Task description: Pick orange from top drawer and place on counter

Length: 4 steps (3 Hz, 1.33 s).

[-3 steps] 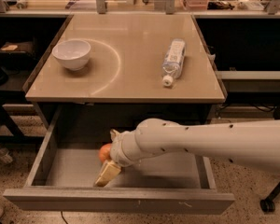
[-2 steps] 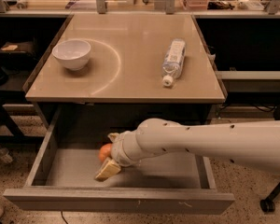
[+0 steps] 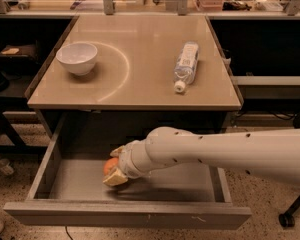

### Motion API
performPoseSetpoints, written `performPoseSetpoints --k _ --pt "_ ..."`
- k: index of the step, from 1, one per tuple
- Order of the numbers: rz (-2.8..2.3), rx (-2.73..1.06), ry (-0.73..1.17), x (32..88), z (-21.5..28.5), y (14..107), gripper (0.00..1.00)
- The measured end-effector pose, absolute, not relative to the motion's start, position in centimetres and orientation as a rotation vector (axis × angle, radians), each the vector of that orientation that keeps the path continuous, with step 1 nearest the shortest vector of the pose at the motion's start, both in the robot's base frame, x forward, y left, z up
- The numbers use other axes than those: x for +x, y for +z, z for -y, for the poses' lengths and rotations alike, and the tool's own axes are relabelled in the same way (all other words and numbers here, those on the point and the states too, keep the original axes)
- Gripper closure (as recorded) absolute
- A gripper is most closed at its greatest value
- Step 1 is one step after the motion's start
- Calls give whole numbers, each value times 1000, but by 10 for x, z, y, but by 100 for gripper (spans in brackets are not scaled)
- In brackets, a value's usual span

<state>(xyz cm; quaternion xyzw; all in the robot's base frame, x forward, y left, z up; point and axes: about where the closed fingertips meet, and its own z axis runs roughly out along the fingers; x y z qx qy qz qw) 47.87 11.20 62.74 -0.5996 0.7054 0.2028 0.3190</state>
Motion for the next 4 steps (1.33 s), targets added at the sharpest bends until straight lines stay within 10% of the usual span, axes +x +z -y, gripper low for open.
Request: performPoseSetpoints --k 2,4 --pt "-1863 -1588 539 480 -111 652 100" --pt "-1916 -1567 576 490 -95 759 100"
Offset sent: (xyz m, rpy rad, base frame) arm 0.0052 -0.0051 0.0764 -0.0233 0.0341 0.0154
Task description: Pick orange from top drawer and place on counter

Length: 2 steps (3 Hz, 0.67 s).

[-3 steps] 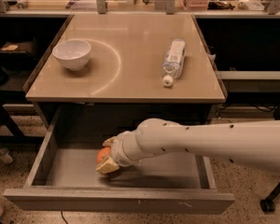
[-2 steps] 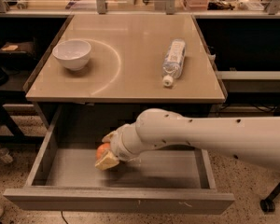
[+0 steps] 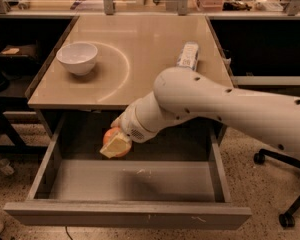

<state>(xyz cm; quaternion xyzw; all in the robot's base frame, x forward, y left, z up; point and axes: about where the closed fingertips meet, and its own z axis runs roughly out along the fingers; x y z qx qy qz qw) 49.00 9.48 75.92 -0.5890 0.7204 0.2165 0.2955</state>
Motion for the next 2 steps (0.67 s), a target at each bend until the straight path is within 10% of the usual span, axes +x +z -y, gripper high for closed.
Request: performPoseSetpoints --k 2 --pt "-1944 -1586 465 522 -78 848 100"
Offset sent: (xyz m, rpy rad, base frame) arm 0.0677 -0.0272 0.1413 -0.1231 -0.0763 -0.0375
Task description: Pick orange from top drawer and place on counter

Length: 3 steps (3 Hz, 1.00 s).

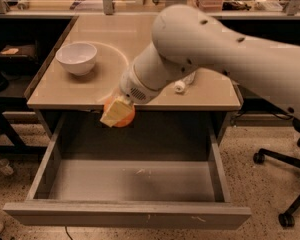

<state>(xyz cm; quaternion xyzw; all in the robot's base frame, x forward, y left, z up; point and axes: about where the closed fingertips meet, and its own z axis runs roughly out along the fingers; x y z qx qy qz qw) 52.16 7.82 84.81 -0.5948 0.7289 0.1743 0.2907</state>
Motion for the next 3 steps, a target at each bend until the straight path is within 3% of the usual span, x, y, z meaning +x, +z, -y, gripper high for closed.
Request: performPoseSetpoints --k 3 --pt "-1927 -1624 375 626 -61 873 100"
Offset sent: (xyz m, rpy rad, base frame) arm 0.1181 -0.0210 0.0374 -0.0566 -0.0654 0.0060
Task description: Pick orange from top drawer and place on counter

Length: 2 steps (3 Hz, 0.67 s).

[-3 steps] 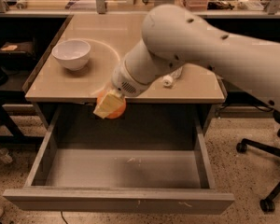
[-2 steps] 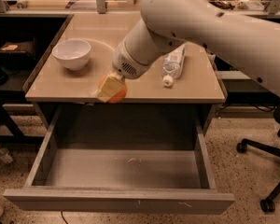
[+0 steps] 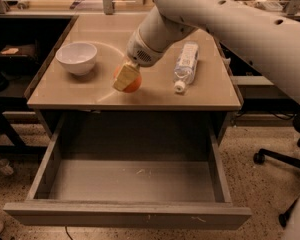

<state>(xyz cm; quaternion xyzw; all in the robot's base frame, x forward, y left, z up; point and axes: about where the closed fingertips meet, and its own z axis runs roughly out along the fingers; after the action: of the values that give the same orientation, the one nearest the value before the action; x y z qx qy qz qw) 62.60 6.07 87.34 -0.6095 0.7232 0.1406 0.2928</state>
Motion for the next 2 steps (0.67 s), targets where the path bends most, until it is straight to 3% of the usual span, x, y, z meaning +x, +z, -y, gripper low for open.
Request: performPoseSetpoints --k 2 --pt "-1962 -1636 391 678 -49 844 100"
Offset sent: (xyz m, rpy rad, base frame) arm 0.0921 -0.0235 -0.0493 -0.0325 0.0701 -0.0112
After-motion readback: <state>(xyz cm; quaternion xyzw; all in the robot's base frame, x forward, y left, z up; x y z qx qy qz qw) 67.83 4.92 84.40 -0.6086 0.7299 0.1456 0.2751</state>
